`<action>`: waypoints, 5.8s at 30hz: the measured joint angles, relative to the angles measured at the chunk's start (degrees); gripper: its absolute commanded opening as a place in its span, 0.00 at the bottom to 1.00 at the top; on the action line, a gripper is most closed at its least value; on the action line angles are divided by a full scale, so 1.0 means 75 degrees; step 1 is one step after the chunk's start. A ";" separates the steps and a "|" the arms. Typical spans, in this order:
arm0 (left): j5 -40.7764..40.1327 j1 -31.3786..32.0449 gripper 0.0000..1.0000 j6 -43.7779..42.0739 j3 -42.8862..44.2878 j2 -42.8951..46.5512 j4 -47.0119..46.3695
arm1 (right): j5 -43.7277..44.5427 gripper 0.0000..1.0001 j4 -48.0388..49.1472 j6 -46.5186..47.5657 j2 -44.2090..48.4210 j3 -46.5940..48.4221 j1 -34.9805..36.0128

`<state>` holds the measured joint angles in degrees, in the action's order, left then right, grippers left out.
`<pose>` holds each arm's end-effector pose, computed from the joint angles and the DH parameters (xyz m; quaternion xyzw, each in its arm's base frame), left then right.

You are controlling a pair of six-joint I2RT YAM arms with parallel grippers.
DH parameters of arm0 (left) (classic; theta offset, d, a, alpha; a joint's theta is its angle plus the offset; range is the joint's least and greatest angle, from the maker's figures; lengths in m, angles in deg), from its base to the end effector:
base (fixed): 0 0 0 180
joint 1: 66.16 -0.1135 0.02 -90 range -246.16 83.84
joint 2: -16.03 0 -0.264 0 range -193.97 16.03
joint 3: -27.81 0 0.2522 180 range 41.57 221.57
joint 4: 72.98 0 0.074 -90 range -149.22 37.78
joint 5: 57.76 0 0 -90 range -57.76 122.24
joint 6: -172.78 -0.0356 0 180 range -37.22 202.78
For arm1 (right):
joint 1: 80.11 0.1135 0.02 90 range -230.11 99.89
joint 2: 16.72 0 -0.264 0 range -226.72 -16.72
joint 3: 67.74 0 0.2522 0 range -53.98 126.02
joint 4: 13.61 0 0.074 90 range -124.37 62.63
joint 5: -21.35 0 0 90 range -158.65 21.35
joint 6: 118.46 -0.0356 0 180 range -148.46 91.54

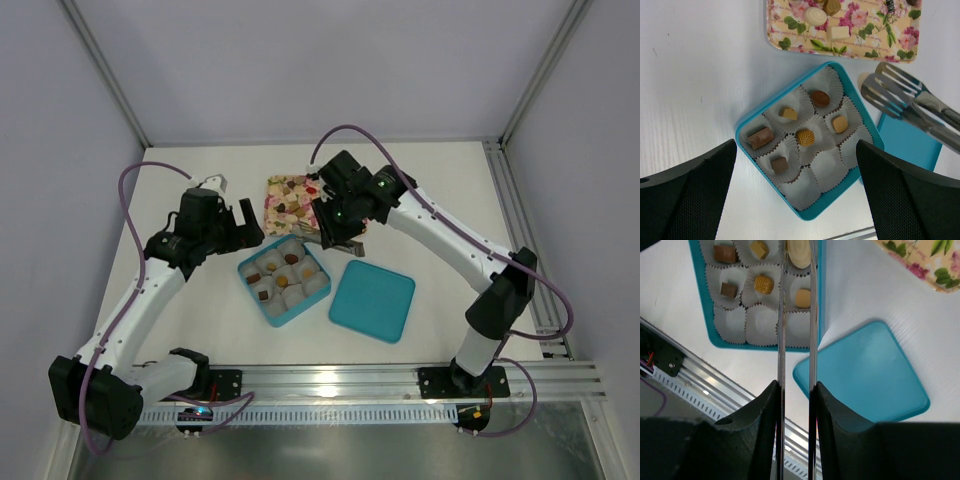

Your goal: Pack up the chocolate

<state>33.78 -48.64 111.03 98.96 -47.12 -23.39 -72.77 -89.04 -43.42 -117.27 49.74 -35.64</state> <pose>0.2214 -0.0709 0.3114 -0.0798 0.9085 -0.1707 0.3729 0.2600 0.2588 0.3531 -0.2544 0.9276 0.1645 0.2184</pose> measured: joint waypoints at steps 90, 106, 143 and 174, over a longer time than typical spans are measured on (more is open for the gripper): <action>0.0003 0.0000 1.00 0.0000 0.0000 0.0003 0.0003 | 0.0938 0.39 -0.0105 0.0178 -0.1425 0.0930 -0.1670; 0.0000 0.0000 1.00 0.0000 -0.0003 0.0003 0.0003 | 0.0988 0.39 -0.0009 0.0332 -0.2809 0.1813 -0.2101; 0.0003 0.0000 1.00 0.0000 0.0000 0.0003 0.0003 | 0.0382 0.38 0.0163 0.0318 -0.2652 0.1008 -0.2311; 0.0000 0.0000 1.00 0.0000 0.0000 0.0003 0.0003 | -0.0184 0.38 0.0169 0.0201 -0.2500 0.1116 -0.2532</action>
<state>33.78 -48.64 111.03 98.96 -47.10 -23.36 -74.15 -87.78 -41.92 -136.03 58.11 -54.63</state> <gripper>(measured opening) 0.996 0.391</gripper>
